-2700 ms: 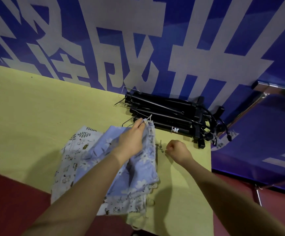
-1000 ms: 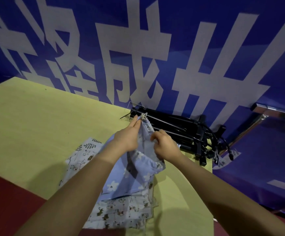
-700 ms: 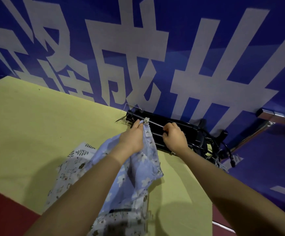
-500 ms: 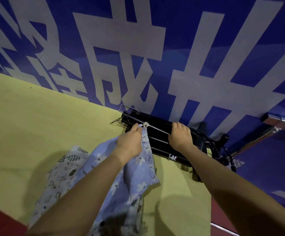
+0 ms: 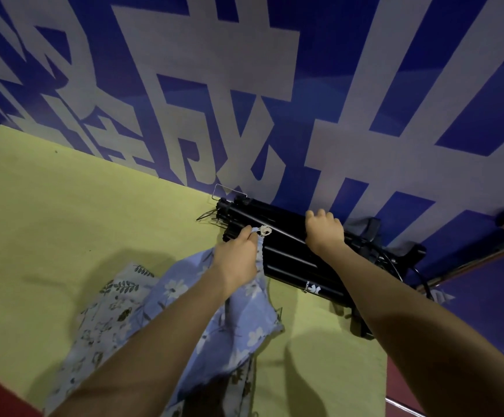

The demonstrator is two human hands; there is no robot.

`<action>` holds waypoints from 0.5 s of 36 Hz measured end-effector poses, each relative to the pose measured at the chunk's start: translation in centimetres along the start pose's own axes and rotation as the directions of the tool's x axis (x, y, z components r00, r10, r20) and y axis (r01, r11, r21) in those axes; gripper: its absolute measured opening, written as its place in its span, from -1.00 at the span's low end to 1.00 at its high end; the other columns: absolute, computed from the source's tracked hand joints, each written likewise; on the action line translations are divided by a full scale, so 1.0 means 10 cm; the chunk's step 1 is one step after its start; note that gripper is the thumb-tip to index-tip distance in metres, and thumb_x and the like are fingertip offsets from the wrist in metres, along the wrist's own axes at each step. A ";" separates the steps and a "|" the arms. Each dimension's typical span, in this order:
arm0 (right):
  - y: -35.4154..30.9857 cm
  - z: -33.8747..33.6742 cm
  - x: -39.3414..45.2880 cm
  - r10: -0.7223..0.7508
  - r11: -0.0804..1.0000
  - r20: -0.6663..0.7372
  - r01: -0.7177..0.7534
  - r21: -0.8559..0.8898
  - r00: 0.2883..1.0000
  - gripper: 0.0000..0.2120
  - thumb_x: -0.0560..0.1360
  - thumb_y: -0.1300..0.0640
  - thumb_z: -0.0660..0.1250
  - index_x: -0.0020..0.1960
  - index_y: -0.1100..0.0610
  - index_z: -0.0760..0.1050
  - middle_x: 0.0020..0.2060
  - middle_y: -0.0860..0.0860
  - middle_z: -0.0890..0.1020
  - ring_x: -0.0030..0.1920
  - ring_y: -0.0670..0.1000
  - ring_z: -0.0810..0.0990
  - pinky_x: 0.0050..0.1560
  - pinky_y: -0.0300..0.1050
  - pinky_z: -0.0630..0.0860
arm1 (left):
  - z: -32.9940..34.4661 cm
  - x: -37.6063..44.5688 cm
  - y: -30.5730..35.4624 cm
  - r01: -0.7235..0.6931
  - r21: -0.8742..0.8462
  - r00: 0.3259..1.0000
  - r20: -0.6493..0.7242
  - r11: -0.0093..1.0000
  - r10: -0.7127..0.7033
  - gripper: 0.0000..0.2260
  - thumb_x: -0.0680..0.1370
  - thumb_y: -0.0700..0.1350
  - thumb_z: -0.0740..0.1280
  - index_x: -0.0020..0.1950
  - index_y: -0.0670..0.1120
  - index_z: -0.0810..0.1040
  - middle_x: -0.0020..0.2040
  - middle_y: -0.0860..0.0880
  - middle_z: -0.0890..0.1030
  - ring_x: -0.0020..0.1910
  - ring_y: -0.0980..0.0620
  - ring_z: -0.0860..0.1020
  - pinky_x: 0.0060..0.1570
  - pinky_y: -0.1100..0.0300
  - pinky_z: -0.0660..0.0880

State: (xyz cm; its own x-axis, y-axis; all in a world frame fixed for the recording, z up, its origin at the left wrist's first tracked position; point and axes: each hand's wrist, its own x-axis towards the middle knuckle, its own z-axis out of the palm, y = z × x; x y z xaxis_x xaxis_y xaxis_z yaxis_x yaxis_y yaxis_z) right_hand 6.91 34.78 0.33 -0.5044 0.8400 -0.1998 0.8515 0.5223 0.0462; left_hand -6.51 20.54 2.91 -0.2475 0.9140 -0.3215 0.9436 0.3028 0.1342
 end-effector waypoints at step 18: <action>-0.06 -0.50 -0.52 -0.049 0.999 -0.353 0.042 -0.029 0.934 -0.50 0.51 0.21 0.25 0.40 0.17 0.18 0.12 0.16 0.52 0.02 0.18 0.56 -0.04 -0.02 0.41 | -0.10 -0.34 -0.17 0.009 -0.171 1.000 -0.024 0.985 -0.013 -0.32 0.52 -0.35 0.18 0.56 -0.08 -0.06 0.57 0.07 -0.15 -0.01 -0.12 0.55 -0.51 0.21 0.17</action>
State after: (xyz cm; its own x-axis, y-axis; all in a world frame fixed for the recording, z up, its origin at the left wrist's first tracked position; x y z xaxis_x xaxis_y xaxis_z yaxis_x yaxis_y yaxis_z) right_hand 8.31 30.84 6.21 -0.5638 0.8110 0.1562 0.8252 0.5611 0.0657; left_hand -7.51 17.21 4.73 -0.2654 0.9161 -0.3005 0.8896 0.3528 0.2900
